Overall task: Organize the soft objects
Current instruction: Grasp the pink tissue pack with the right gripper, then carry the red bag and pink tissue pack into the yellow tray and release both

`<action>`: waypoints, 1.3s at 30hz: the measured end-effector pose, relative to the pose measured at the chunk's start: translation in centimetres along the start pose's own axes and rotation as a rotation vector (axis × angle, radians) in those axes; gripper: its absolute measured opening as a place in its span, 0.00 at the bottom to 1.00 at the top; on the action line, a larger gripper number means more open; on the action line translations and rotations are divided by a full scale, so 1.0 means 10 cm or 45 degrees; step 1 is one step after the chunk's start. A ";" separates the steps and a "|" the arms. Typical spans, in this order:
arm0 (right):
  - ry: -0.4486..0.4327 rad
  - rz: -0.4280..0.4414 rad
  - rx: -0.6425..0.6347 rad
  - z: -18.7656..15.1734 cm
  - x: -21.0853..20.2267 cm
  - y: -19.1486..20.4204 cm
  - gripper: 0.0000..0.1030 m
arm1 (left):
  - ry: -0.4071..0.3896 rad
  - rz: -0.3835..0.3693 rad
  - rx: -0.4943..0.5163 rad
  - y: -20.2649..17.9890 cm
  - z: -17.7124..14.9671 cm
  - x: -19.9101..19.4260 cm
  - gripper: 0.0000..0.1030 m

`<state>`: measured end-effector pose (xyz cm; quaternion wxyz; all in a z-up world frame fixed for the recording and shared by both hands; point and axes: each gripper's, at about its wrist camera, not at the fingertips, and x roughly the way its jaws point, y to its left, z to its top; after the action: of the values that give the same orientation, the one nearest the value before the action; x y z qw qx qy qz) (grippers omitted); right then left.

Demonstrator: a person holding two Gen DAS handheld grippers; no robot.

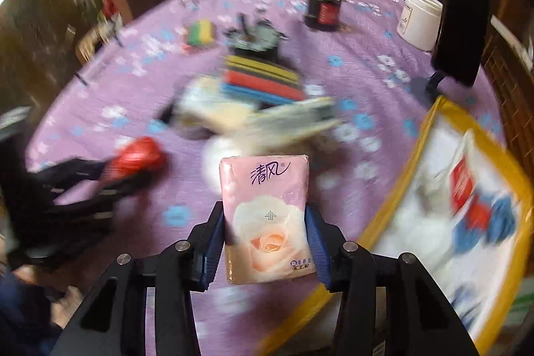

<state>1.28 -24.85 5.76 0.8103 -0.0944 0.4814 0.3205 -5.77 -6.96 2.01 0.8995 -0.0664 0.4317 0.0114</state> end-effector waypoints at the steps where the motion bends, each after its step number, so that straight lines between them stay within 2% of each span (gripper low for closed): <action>1: -0.031 0.012 0.020 -0.07 -0.01 0.08 0.49 | 0.000 0.004 0.003 -0.01 0.00 0.00 0.34; 4: -0.109 0.017 0.058 -0.20 0.08 0.28 0.49 | -0.002 0.022 0.017 -0.04 0.00 0.01 0.33; 6: -0.157 -0.066 0.083 -0.23 0.18 0.33 0.49 | -0.011 0.040 0.025 -0.05 -0.01 0.00 0.33; 13: -0.289 -0.117 0.134 -0.30 0.33 0.28 0.49 | -0.066 0.062 0.050 -0.09 -0.02 -0.06 0.33; 16: -0.277 -0.119 0.128 -0.29 0.36 0.27 0.50 | -0.099 0.085 0.057 -0.11 -0.02 -0.10 0.33; 17: -0.264 -0.113 0.122 -0.29 0.38 0.27 0.55 | -0.110 0.090 0.060 -0.12 -0.03 -0.12 0.33; 21: -0.179 -0.138 0.101 -0.28 0.47 0.30 0.59 | -0.111 0.094 0.065 -0.12 -0.03 -0.12 0.33; 29: -0.182 -0.116 0.079 -0.38 0.42 0.33 0.61 | -0.114 0.102 0.066 -0.12 -0.04 -0.12 0.33; 39: -0.244 0.016 0.103 -0.48 0.21 0.32 0.66 | -0.117 0.107 0.062 -0.12 -0.04 -0.12 0.33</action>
<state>-3.41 -23.71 2.00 0.8538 -0.0274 0.4147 0.3136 -6.76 -8.12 2.87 0.9185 -0.0258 0.3924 0.0417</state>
